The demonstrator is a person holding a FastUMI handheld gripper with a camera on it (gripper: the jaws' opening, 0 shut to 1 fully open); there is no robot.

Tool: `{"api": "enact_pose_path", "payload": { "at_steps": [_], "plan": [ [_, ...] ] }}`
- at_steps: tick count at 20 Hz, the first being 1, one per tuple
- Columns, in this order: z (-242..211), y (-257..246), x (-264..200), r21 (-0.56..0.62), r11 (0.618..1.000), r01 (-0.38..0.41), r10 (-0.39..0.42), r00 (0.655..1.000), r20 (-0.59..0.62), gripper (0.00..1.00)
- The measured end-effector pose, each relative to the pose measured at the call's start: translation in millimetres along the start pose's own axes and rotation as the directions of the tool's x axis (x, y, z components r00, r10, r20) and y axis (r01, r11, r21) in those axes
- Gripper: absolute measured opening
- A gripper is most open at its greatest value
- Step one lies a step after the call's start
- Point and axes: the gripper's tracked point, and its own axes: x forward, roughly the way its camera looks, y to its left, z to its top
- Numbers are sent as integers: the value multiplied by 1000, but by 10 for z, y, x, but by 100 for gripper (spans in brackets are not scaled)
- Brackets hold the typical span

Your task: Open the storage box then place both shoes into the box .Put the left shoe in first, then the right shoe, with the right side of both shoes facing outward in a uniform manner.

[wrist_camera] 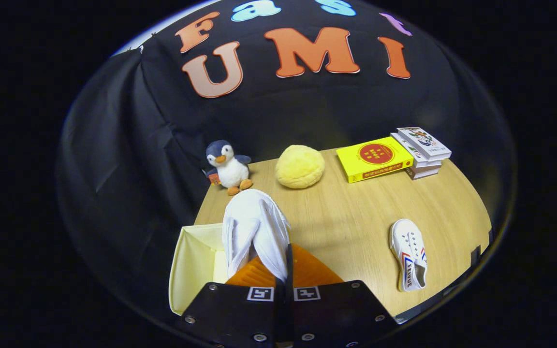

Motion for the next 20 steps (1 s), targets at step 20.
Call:
{"api": "enact_pose_path", "payload": {
  "at_steps": [20],
  "plan": [
    [-1198, 1041, 826, 104, 994, 43, -6, 942, -335, 2]
  ]
}}
